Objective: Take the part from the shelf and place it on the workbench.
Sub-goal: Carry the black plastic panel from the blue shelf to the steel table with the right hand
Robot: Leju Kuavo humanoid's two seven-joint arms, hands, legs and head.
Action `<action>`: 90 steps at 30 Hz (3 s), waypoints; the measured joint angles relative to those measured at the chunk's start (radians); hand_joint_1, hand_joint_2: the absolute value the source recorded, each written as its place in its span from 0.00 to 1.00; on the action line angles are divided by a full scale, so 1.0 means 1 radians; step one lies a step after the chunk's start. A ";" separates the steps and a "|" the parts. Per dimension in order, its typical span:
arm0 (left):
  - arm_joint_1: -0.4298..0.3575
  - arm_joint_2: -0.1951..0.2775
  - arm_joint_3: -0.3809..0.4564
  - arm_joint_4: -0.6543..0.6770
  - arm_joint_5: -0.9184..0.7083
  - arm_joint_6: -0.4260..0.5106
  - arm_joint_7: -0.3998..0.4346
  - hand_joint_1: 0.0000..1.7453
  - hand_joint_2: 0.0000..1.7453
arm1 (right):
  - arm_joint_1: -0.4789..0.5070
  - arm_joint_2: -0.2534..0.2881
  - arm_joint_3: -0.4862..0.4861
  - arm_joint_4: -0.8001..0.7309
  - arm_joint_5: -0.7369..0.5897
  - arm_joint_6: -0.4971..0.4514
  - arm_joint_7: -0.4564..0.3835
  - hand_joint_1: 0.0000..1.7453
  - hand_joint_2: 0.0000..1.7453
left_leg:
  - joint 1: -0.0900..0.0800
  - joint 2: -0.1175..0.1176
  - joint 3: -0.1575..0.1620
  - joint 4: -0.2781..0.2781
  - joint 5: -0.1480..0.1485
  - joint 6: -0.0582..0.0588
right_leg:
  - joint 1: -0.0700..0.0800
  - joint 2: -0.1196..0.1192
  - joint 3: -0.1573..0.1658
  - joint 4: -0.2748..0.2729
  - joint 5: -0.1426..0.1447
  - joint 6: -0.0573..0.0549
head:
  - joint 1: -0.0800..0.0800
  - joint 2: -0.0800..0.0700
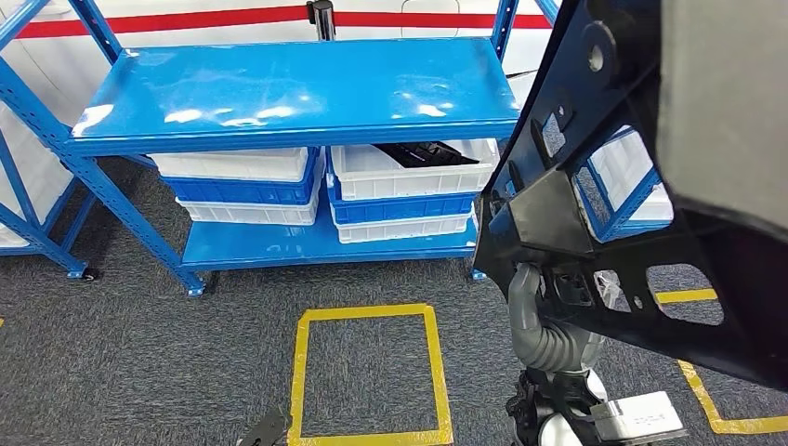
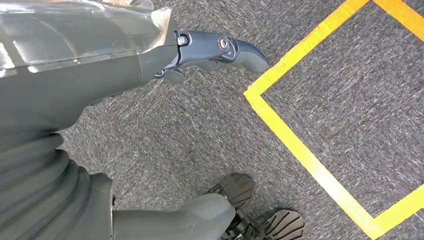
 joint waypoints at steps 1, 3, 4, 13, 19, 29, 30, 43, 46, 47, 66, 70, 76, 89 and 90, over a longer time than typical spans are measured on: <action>-0.002 0.000 -0.004 0.000 -0.002 -0.001 0.002 0.00 1.00 | 0.007 0.004 -0.004 -0.005 0.006 0.004 0.000 0.98 1.00 | 0.000 0.000 0.000 0.000 0.000 0.000 | 0.000 0.000 0.000 0.000 0.000 0.000 | 0.000 0.000; -0.006 -0.001 -0.008 0.000 -0.004 0.000 0.004 0.00 1.00 | 0.021 0.012 -0.014 -0.015 0.016 0.018 0.000 0.98 1.00 | 0.001 0.000 -0.001 0.000 0.000 0.000 | 0.000 0.000 0.000 0.000 0.000 0.000 | 0.000 0.000; -0.008 -0.002 -0.009 0.000 -0.005 0.002 0.004 0.00 1.00 | 0.026 0.017 -0.019 -0.020 0.018 0.026 0.000 0.98 1.00 | 0.001 0.000 -0.001 0.000 0.000 0.000 | 0.000 0.000 0.000 0.000 0.000 0.000 | 0.000 0.000; -0.012 -0.015 -0.009 0.000 0.006 0.043 0.002 0.00 1.00 | 0.038 0.080 -0.104 -0.028 0.008 0.034 0.017 0.98 1.00 | 0.001 0.000 -0.001 0.000 0.001 -0.001 | 0.000 0.000 -0.001 0.000 0.000 0.000 | 0.000 0.000; -0.016 -0.031 -0.009 0.000 -0.014 0.012 0.013 0.00 1.00 | 0.060 0.110 -0.150 -0.051 0.056 -0.008 0.017 0.98 1.00 | 0.000 0.000 -0.002 0.000 0.001 0.000 | 0.000 0.000 -0.002 0.000 0.000 0.000 | 0.000 0.000; -0.034 -0.041 -0.021 0.000 -0.064 -0.053 0.033 0.00 1.00 | 0.105 0.113 -0.154 -0.098 0.144 -0.026 -0.009 0.98 1.00 | 0.001 0.000 -0.003 0.000 0.001 0.000 | 0.000 0.000 -0.003 0.000 0.000 0.000 | 0.000 0.000; -0.038 -0.041 -0.027 0.000 -0.073 -0.066 0.034 0.00 1.00 | 0.110 0.114 -0.154 -0.105 0.154 -0.030 -0.013 0.98 1.00 | 0.001 0.000 -0.003 0.000 0.001 0.000 | 0.000 0.000 -0.003 0.000 0.000 0.000 | 0.000 0.000; -0.059 -0.045 -0.064 -0.005 -0.099 -0.135 0.034 0.00 1.00 | 0.158 0.119 -0.154 -0.144 0.178 -0.045 -0.025 0.98 1.00 | 0.001 0.000 -0.004 0.000 0.001 0.000 | 0.000 0.001 -0.003 0.000 0.001 0.000 | 0.000 0.000; -0.059 -0.045 -0.066 -0.006 -0.101 -0.154 0.030 0.00 1.00 | 0.169 0.119 -0.154 -0.149 0.178 -0.047 -0.031 0.98 1.00 | 0.001 0.000 -0.004 0.000 0.001 0.000 | 0.000 0.001 -0.003 0.000 0.001 0.000 | 0.000 0.000; -0.059 -0.045 -0.066 -0.006 -0.101 -0.156 0.030 0.00 1.00 | 0.172 0.119 -0.154 -0.151 0.178 -0.048 -0.032 0.98 1.00 | 0.001 0.000 -0.004 0.000 0.001 0.000 | 0.000 0.001 -0.003 0.000 0.001 0.000 | 0.000 0.000; -0.080 -0.044 -0.088 -0.007 -0.126 -0.229 0.048 0.00 1.00 | 0.220 0.119 -0.167 -0.175 0.196 -0.055 -0.025 0.98 1.00 | 0.001 0.000 -0.006 0.000 0.001 0.000 | 0.000 0.001 -0.004 0.000 0.001 0.000 | 0.000 0.000; -0.067 -0.038 -0.086 -0.007 -0.112 -0.188 0.049 0.00 1.00 | 0.217 0.116 -0.157 -0.171 0.205 -0.035 -0.018 0.98 1.00 | 0.001 0.000 -0.007 0.000 0.001 0.000 | -0.001 0.001 -0.003 0.001 0.001 0.000 | 0.000 0.000; -0.013 -0.021 -0.031 -0.006 -0.021 -0.098 0.034 0.00 1.00 | 0.140 0.074 -0.054 -0.073 0.157 -0.016 -0.022 0.98 1.00 | 0.003 0.004 -0.009 0.000 0.002 -0.001 | -0.003 0.003 -0.004 0.001 0.002 -0.003 | 0.000 0.000; 0.143 0.044 0.179 -0.005 0.125 -0.053 -0.060 0.00 1.00 | -0.087 0.081 0.089 0.218 0.044 0.180 -0.070 0.98 1.00 | 0.004 0.001 -0.019 0.005 0.006 -0.005 | -0.016 0.002 -0.015 0.001 0.010 -0.005 | 0.000 0.000; 0.143 0.044 0.184 -0.005 0.125 -0.054 -0.058 0.00 1.00 | -0.086 0.081 0.090 0.224 0.049 0.185 -0.073 0.98 1.00 | 0.004 0.001 -0.020 0.006 0.006 -0.004 | -0.017 0.002 -0.015 0.001 0.011 -0.004 | 0.000 0.000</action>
